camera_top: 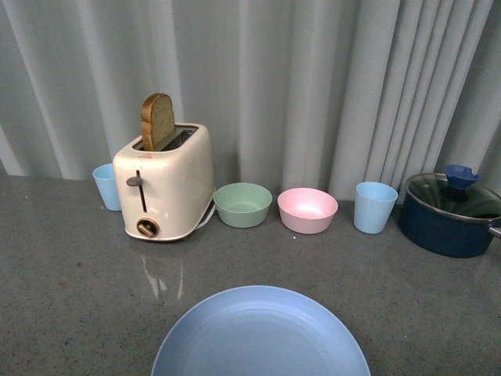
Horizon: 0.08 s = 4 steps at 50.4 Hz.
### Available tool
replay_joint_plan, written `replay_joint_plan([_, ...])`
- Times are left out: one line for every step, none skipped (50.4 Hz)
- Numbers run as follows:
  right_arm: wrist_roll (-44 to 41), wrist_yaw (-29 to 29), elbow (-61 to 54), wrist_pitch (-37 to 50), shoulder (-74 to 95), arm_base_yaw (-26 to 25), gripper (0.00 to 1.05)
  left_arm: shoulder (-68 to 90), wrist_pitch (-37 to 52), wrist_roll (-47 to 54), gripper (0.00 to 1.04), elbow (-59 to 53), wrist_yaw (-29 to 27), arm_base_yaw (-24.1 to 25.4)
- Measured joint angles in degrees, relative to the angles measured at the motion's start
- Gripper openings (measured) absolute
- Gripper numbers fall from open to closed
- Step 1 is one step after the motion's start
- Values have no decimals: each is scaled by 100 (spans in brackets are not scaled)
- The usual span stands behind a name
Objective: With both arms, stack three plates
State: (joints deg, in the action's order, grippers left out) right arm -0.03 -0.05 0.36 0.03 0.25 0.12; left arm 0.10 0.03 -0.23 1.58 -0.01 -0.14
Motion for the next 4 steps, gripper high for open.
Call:
replay_joint_plan([0,0,0,0,0,0,97,0,0,0,98,0,0,0])
replay_joint_plan([0,0,0,0,0,0,97,0,0,0,98,0,0,0])
replay_joint_plan([0,0,0,0,0,0,97,0,0,0,98,0,0,0])
replay_joint_plan([0,0,0,0,0,0,97,0,0,0,98,0,0,0])
